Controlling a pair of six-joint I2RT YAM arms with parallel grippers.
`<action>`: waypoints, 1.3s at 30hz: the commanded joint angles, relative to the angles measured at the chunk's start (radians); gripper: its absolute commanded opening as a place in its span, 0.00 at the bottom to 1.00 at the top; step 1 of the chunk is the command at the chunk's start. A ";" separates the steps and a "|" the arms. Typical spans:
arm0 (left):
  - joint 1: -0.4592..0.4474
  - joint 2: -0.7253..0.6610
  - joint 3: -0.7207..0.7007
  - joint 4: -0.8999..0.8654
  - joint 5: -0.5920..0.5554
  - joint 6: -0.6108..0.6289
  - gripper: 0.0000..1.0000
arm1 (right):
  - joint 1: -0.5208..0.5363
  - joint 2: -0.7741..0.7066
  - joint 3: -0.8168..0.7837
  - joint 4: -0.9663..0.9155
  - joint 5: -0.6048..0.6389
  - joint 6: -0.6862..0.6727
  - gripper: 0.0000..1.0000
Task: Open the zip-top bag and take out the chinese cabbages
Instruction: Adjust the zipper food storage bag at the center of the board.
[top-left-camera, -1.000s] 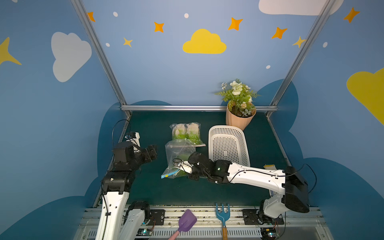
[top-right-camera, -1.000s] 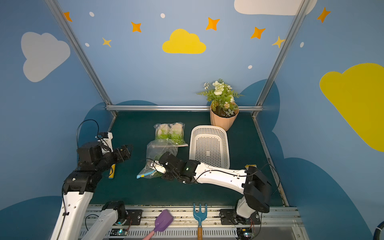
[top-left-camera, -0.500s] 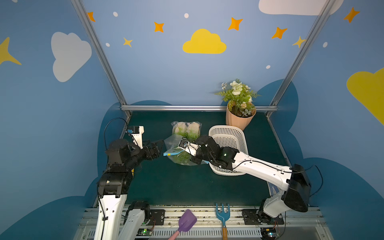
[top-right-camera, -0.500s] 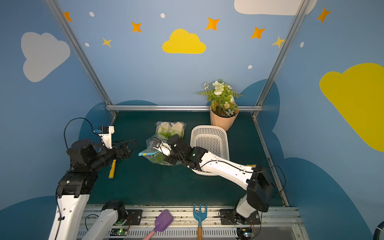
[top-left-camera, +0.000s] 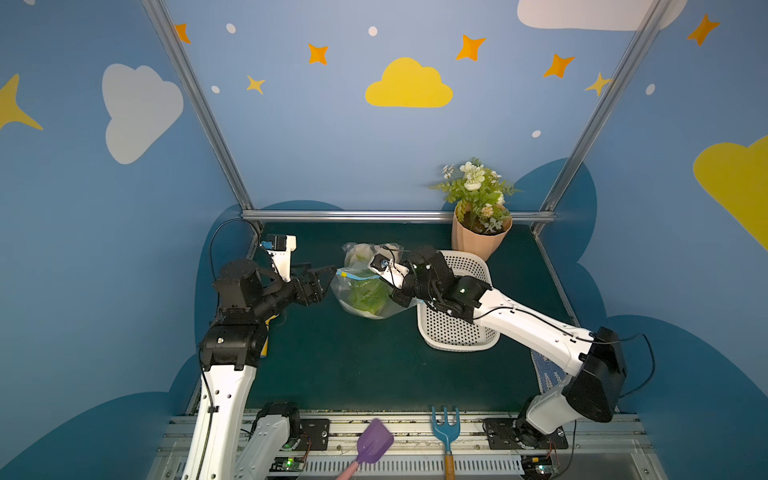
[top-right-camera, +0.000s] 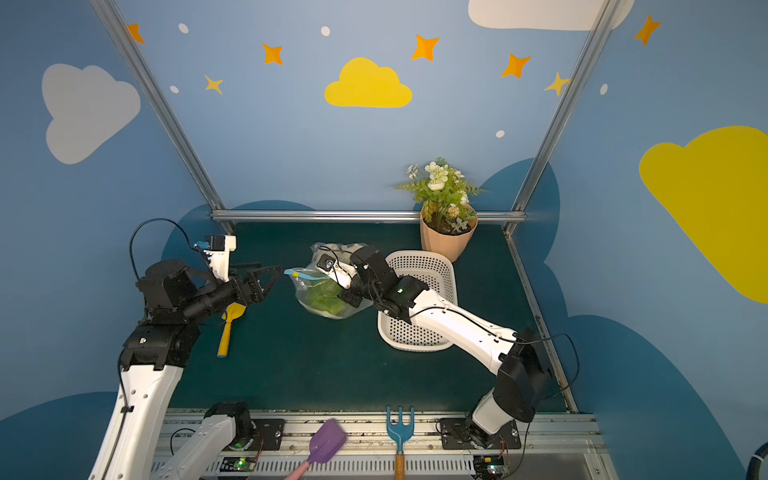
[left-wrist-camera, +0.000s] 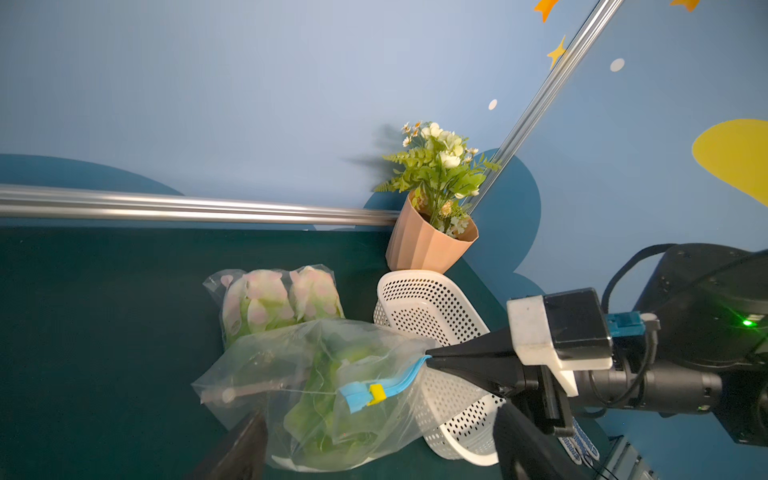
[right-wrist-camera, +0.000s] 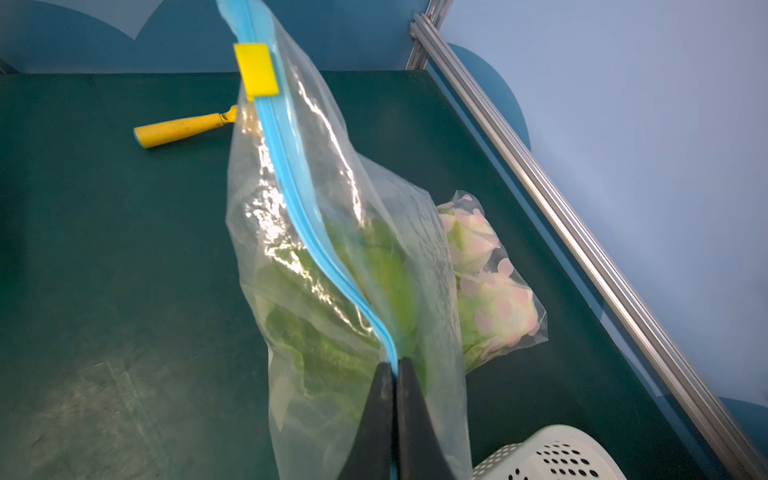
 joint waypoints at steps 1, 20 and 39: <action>0.002 0.036 0.034 0.072 0.054 0.017 0.86 | -0.018 -0.045 0.049 -0.005 -0.066 -0.009 0.02; 0.002 0.165 -0.065 0.280 0.231 -0.009 0.85 | -0.105 -0.044 0.085 -0.059 -0.216 -0.011 0.03; -0.022 0.321 -0.047 0.413 0.265 -0.091 0.73 | -0.157 -0.008 0.105 -0.086 -0.370 -0.003 0.04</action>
